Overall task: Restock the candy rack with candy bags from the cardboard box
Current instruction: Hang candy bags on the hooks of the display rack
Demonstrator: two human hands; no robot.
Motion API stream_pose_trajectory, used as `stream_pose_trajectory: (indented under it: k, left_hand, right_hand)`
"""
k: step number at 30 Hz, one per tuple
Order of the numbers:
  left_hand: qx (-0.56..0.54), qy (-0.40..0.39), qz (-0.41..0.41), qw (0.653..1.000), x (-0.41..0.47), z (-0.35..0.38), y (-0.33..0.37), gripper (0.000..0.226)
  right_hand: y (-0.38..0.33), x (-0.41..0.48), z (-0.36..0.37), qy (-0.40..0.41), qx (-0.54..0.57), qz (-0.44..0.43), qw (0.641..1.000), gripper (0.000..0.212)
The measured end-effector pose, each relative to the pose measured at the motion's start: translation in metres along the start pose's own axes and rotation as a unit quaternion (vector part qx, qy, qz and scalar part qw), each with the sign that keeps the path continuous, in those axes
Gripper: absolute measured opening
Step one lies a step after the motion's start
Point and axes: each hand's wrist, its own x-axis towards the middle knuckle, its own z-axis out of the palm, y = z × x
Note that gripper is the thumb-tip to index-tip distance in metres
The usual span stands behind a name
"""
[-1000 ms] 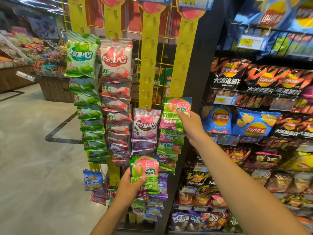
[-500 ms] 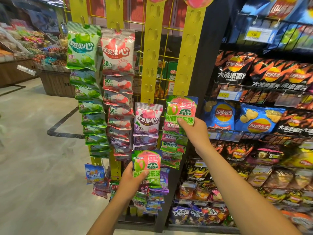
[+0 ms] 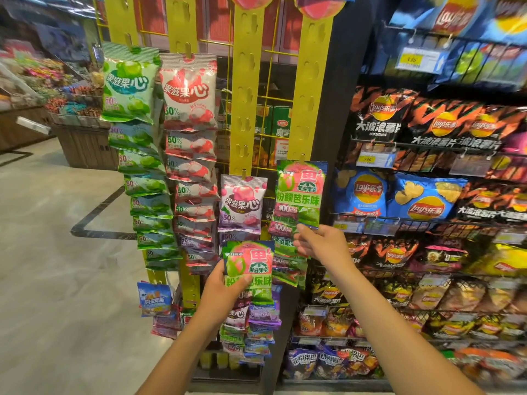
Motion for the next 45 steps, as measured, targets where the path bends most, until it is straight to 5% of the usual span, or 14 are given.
stream_pose_trajectory:
  k: [17, 30, 39, 45]
  left_hand:
    - [0.01, -0.071, 0.107, 0.992, 0.067, 0.046, 0.121, 0.025]
    - [-0.019, -0.102, 0.099, 0.99, 0.104, 0.081, 0.227, 0.016]
    - [-0.014, -0.119, 0.038, 0.992, 0.109, 0.086, 0.206, 0.022]
    - [0.051, -0.085, 0.096, 0.99, 0.107, 0.084, 0.192, 0.022]
  right_hand:
    - [-0.045, -0.002, -0.01, -0.03, -0.012, -0.064, 0.997, 0.015]
    - [-0.129, 0.041, -0.029, 0.034, -0.002, -0.154, 0.987, 0.013]
    - [-0.103, 0.044, -0.027, 0.063, 0.007, -0.123, 0.99, 0.01]
    - [-0.084, 0.045, -0.026, 0.073, 0.003, -0.117, 0.99, 0.011]
